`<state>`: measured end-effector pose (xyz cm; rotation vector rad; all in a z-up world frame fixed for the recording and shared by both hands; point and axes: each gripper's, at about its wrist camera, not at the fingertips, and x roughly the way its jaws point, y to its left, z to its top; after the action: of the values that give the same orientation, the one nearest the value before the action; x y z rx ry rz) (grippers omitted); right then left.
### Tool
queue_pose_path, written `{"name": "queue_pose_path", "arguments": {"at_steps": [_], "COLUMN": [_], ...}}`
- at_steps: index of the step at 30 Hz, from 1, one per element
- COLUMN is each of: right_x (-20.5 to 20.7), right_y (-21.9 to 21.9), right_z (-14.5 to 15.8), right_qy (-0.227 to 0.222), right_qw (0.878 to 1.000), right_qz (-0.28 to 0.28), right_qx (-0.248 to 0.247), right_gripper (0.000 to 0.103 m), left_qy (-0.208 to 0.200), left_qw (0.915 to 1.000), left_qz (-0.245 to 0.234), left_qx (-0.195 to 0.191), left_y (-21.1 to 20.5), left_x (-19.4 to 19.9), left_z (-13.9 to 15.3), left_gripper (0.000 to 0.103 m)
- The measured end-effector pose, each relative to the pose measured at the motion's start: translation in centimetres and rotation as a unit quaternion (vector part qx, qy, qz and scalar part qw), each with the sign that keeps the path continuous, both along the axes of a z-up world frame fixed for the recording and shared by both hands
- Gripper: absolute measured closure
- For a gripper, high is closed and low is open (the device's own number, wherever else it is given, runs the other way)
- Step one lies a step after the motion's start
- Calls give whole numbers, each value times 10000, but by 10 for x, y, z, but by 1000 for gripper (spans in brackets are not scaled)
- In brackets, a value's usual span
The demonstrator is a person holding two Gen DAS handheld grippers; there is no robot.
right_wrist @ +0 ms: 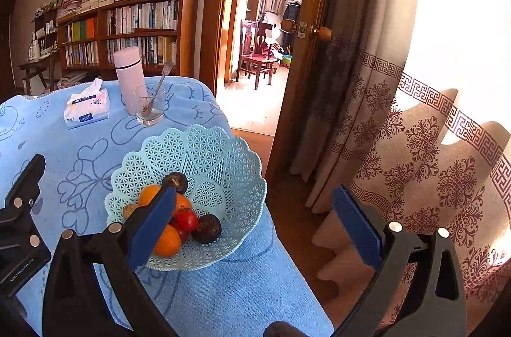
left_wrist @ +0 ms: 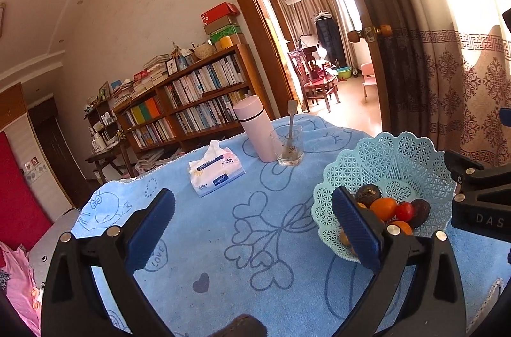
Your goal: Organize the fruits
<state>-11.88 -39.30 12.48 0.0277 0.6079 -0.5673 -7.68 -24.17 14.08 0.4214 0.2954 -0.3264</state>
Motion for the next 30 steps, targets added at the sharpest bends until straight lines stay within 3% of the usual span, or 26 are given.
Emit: {"name": "queue_pose_path", "arguments": {"at_steps": [7,30], "right_x": [7,17], "right_y": [19,33], "right_z": [-12,-26], "right_qy": [474,860], "right_qw": [9974,9917], "right_qz": [402,691], "right_qx": [-371,-665], "right_gripper": [3,3], "left_qy": [21,251], "left_qw": [9998,9994], "left_qz": [165,84], "left_qx": [80,216], "left_y": [4,3], "left_x": [-4,-8], "left_z": [0,-11], "left_gripper": [5,5]}}
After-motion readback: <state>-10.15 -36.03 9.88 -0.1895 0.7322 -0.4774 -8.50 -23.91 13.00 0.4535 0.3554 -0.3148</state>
